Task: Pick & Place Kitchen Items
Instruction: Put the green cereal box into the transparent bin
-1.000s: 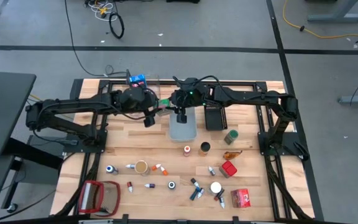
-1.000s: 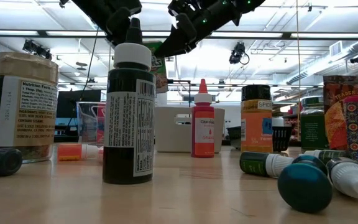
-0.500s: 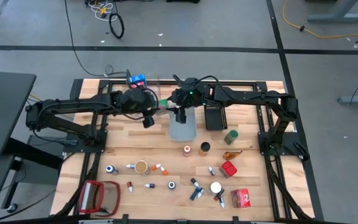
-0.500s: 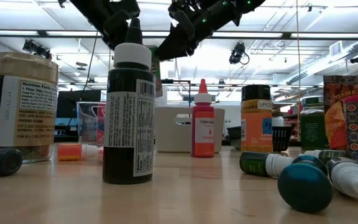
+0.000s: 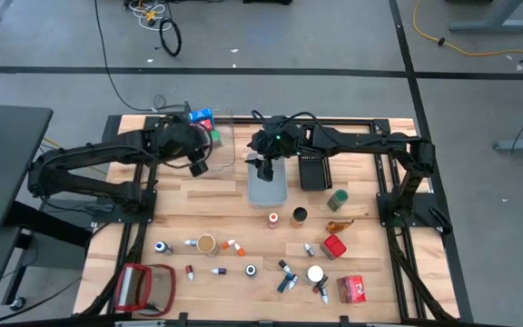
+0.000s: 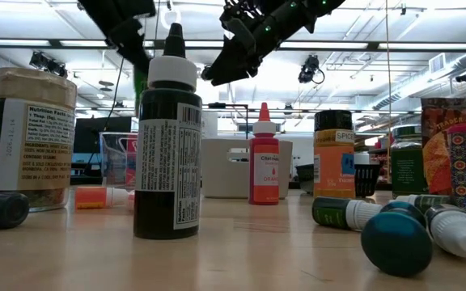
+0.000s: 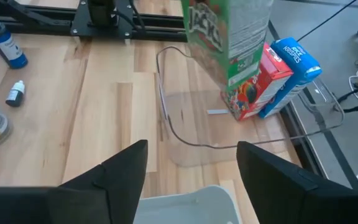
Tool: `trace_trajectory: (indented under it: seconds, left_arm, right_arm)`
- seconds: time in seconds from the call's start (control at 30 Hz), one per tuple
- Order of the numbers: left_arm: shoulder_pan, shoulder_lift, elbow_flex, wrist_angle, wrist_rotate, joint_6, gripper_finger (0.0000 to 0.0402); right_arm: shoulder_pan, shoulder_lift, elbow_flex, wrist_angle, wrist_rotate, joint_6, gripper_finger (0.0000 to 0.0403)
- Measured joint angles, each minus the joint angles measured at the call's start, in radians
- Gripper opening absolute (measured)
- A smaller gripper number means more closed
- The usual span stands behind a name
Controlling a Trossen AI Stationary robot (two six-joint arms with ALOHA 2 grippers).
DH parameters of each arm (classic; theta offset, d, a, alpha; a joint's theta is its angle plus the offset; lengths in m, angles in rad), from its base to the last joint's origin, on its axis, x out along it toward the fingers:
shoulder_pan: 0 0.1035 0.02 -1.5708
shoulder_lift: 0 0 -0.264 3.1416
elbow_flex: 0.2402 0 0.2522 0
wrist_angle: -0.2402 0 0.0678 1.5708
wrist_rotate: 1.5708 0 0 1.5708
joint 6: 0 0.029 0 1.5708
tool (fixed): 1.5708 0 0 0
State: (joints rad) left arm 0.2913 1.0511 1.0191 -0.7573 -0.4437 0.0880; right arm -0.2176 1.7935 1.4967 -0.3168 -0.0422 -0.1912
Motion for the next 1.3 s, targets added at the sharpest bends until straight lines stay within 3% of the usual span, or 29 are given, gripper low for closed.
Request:
trace_trajectory:
  seconds: [0.23,0.5,0.87,1.3]
  left_arm:
    - [0.148,0.038,-0.059,0.057,0.168,-0.025,0.0157]
    - [0.214,0.064,-0.186,0.129,0.178,-0.02,0.0157]
    - [0.295,0.063,-0.41,0.463,0.266,0.029,0.0157]
    - [0.4,0.063,-0.449,0.489,0.256,0.027,0.0171]
  right_arm:
    - [0.0,0.0,0.0,0.0,0.0,0.003,0.0256]
    - [0.0,0.0,0.0,0.0,-0.003,0.025,0.0256]
    - [0.0,0.0,0.0,0.001,-0.003,0.015,0.0253]
    - [0.0,0.0,0.0,0.002,-0.002,0.015,0.0253]
